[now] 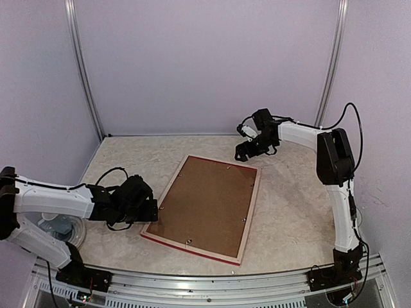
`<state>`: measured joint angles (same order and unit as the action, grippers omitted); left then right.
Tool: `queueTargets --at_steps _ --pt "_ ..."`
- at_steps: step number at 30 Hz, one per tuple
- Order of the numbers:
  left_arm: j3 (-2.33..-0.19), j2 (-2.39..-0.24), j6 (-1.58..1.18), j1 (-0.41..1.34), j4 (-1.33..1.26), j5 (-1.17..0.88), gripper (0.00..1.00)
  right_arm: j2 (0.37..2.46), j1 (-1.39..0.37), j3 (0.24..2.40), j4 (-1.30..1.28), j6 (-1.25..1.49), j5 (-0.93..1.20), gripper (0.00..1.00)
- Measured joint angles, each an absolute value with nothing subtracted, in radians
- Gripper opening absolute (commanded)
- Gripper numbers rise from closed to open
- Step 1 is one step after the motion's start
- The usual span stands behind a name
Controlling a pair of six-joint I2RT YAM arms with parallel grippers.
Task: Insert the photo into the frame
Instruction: Press the fastener onto the backboard.
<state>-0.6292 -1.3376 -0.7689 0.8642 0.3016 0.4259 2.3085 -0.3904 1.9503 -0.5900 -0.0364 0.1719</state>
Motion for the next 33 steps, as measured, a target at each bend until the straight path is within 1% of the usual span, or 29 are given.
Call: queueTargets --at_steps 7,14,18,22,25,27,33 --pt "-0.649 -1.397 -0.753 0.832 0.273 0.427 0.93 2.375 -0.402 2.005 -0.572 -0.121 0.255 0.95" --pt "-0.658 -1.427 -0.734 0.765 0.221 0.424 0.93 2.407 -0.437 2.014 -0.557 -0.169 0.286 0.89" --pt "-0.658 -1.442 -0.728 0.758 0.205 0.421 0.93 2.423 -0.450 2.012 -0.555 -0.186 0.291 0.84" --pt "-0.658 -1.450 -0.728 0.758 0.183 0.406 0.93 2.423 -0.456 2.005 -0.550 -0.194 0.289 0.83" --pt "-0.657 -1.459 -0.728 0.758 0.167 0.395 0.92 2.423 -0.456 1.990 -0.545 -0.197 0.289 0.74" --pt "-0.657 -1.467 -0.728 0.758 0.160 0.390 0.92 2.423 -0.456 1.974 -0.537 -0.198 0.297 0.71" --pt "-0.657 -1.475 -0.728 0.758 0.141 0.372 0.92 2.423 -0.450 1.973 -0.532 -0.202 0.311 0.72"
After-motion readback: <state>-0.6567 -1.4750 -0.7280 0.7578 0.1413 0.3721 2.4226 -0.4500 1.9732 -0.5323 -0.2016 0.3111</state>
